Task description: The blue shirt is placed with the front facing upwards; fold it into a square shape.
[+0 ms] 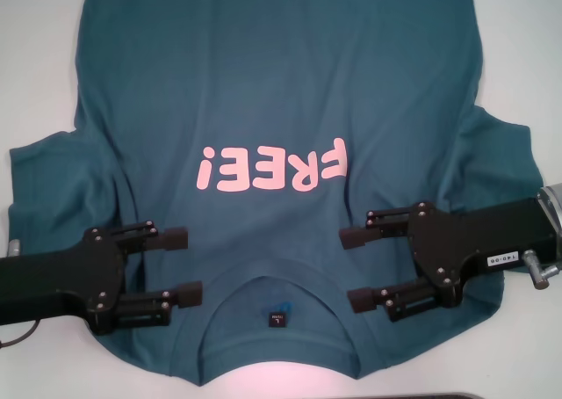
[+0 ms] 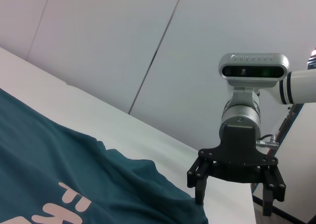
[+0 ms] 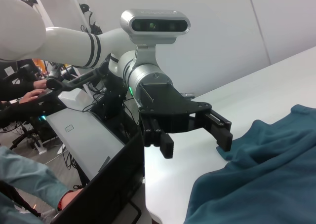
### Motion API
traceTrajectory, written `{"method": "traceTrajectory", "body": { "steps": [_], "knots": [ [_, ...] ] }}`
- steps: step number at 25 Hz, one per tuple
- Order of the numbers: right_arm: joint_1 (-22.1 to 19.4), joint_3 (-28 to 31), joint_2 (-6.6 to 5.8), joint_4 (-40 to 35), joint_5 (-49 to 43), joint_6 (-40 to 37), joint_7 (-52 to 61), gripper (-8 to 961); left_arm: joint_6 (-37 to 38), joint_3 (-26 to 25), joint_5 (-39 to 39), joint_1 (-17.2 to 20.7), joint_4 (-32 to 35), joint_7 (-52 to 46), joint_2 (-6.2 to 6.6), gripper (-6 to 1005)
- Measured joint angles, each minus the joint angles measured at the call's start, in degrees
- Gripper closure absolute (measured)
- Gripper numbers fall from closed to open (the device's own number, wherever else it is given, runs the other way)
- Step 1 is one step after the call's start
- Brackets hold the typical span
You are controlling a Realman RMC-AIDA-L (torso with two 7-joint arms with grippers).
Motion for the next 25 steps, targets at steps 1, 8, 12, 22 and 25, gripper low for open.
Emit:
{"method": "traceTrajectory", "body": {
  "steps": [1,8,12,22,25],
  "knots": [
    [0.00,0.00,0.00,0.00,-0.03,0.00,0.00,101,0.00,-0.03,0.00,0.00,0.00,0.00,0.00,204],
    [0.00,0.00,0.01,0.00,-0.26,0.00,0.00,101,-0.03,-0.05,-0.01,0.00,-0.08,0.00,0.05,204],
    [0.00,0.00,0.01,0.00,-0.26,0.00,0.00,101,-0.09,-0.05,0.00,0.00,-0.16,0.00,0.08,204],
    [0.03,0.00,0.01,0.00,-0.03,0.00,0.53,102,-0.06,-0.93,-0.07,0.00,-0.08,-0.98,0.09,204],
    [0.31,0.25,0.01,-0.30,0.79,-0.55,3.19,102,0.68,-2.30,-0.29,-0.08,-0.41,-3.56,0.10,204]
  ]
}}
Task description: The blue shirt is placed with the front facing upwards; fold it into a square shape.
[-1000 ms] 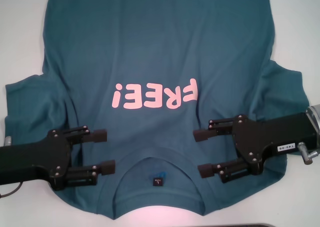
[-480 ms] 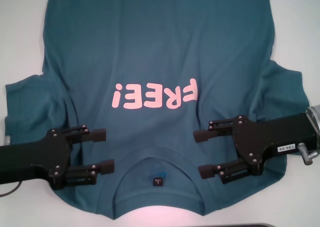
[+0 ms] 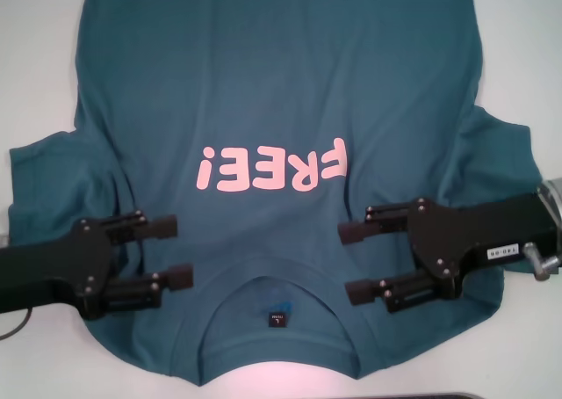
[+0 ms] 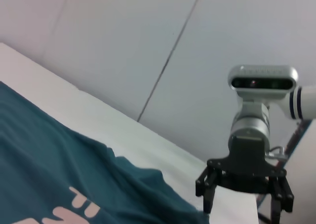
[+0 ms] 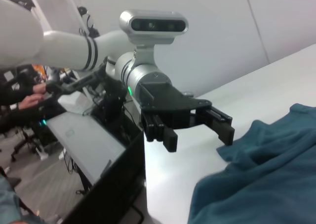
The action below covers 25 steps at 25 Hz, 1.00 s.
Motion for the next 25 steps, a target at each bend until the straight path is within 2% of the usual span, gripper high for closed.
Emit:
{"method": "traceTrajectory", "body": {
  "steps": [4,7,10,12,13,16,25],
  "knots": [
    [1.37,2.81,-0.57,-0.26,2.75,-3.48,9.26,102,1.75,-4.54,-0.09,-1.02,-0.17,-9.34,0.36,204],
    [2.47,5.89,-1.11,-0.23,5.02,-4.30,18.02,102,1.89,-8.10,-0.10,-2.56,0.29,-24.55,1.46,204],
    [2.98,9.65,-1.37,0.95,8.71,-4.53,23.30,102,1.95,-9.30,-0.12,-3.44,0.61,-36.81,2.51,204],
    [3.11,11.78,-1.53,3.70,15.62,-6.48,27.12,102,1.43,-10.09,-0.11,-3.94,0.73,-46.80,2.84,204],
    [3.11,11.78,-1.53,3.70,15.62,-6.48,27.12,102,1.43,-10.09,-0.11,-3.94,0.73,-46.80,2.84,204],
    [3.23,12.00,-2.09,4.33,16.96,-6.00,31.81,102,-0.39,-10.29,0.16,-3.89,0.90,-54.70,3.30,204],
    [1.81,12.89,-4.15,4.65,12.12,5.08,41.70,101,-9.12,-13.44,0.39,-0.43,1.94,-63.71,6.20,205]
  ]
}}
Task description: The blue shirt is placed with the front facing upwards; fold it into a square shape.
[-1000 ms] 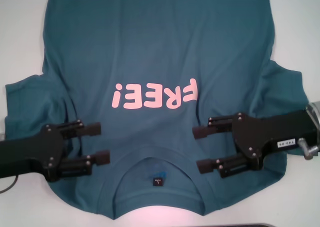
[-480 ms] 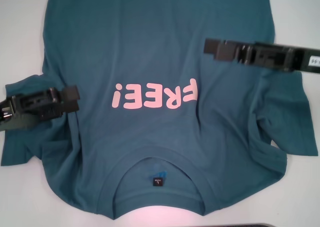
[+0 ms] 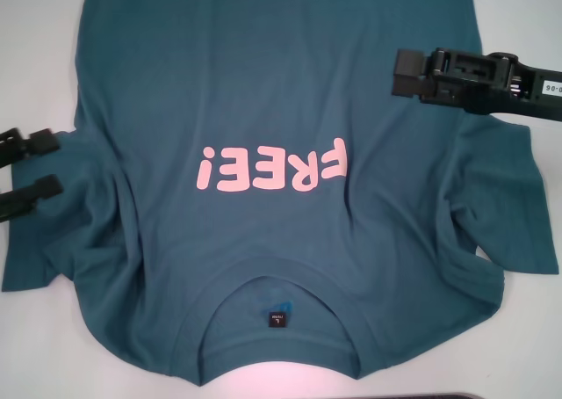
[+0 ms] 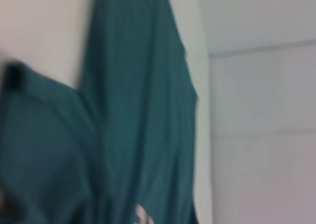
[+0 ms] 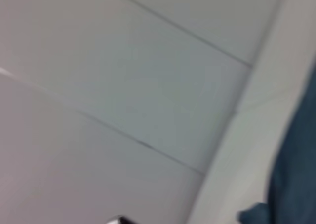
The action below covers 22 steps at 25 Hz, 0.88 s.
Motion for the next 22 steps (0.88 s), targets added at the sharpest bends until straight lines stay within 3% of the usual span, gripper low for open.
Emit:
{"method": "traceTrajectory", "body": {
  "steps": [7,11,22],
  "knots": [
    [-0.52,0.25,-0.55,-0.36,0.01,0.69,0.08,101,-5.38,0.29,2.30,1.32,0.97,-2.20,2.50,205],
    [-0.54,0.44,-0.87,-0.25,0.17,0.78,0.10,101,-5.89,0.04,3.11,1.39,0.95,-2.43,3.21,205],
    [-1.05,2.63,-0.87,0.11,0.28,0.85,0.11,101,-13.02,0.94,7.82,0.39,0.92,-1.18,2.53,205]
  ]
}}
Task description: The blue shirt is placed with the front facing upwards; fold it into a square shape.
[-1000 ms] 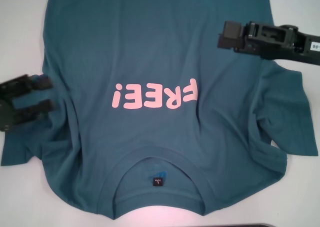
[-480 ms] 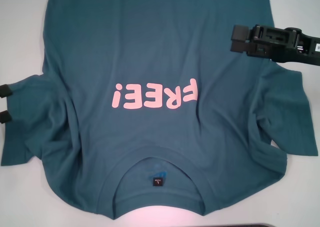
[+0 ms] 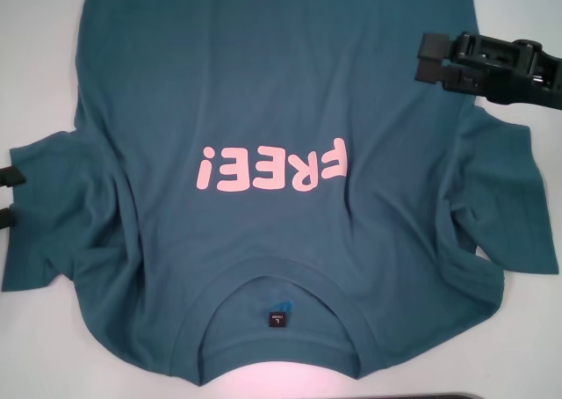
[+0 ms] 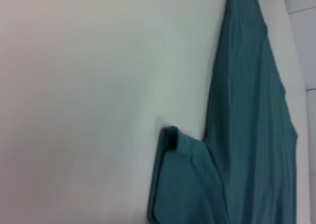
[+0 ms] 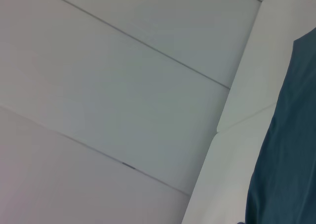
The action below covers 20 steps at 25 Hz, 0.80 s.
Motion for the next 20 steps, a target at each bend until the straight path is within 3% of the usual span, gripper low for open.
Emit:
{"method": "traceTrajectory", "body": {
  "steps": [20],
  "knots": [
    [-0.07,0.49,0.28,0.03,0.01,-0.10,0.00,101,-2.51,-0.72,0.55,0.05,-0.52,1.87,-0.35,205]
  ]
}}
